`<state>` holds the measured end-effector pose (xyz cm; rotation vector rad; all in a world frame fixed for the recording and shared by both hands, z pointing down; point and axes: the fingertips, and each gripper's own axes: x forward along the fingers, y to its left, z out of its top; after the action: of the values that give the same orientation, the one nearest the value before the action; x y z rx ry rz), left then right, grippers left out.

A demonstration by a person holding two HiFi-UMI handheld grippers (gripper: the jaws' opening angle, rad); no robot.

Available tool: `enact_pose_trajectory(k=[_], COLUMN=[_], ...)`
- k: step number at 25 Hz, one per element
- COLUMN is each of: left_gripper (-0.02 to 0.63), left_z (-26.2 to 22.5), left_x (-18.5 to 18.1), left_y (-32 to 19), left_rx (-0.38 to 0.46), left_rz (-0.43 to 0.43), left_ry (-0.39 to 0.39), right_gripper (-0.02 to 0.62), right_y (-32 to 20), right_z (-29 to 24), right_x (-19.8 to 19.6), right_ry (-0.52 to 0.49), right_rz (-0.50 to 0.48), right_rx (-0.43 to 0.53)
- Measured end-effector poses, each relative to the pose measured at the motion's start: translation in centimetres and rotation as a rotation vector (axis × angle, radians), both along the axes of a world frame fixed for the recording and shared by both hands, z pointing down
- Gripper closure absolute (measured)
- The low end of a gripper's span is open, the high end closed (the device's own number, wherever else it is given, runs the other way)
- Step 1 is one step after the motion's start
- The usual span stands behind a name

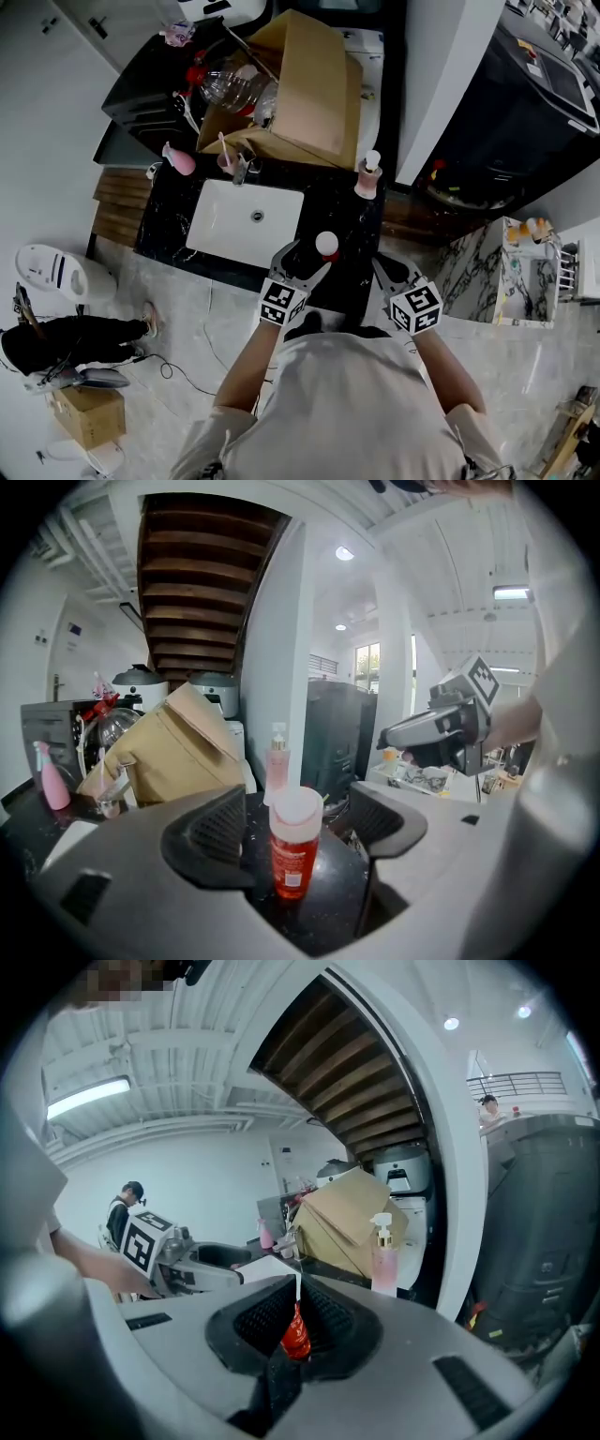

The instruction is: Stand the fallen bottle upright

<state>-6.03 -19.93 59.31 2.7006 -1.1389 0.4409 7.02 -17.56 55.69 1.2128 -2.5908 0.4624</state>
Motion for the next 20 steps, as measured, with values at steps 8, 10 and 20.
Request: enact_pose_trajectory(k=[8,10,20], left_gripper=[0.322,0.335,0.431], left_z=[-2.0,-2.6,-5.3], left_x=[-2.6,-3.1,-5.1], left_y=[2.1,2.4,2.9], left_rx=[-0.023,-0.027,-0.003], left_rz=[-0.011,-0.019,-0.018], left_ry=[0.04,0.051,0.063], right_gripper=[0.557,0.557,0.557], right_y=[0.8,1.1,1.7], right_z=[-1.0,-1.5,-2.8], right_x=[-1.2,-1.4,-1.6], right_ry=[0.012,0.007,-0.002], right_rz=[0.032,0.039,0.062], right_rx=[0.006,0.015,0.033])
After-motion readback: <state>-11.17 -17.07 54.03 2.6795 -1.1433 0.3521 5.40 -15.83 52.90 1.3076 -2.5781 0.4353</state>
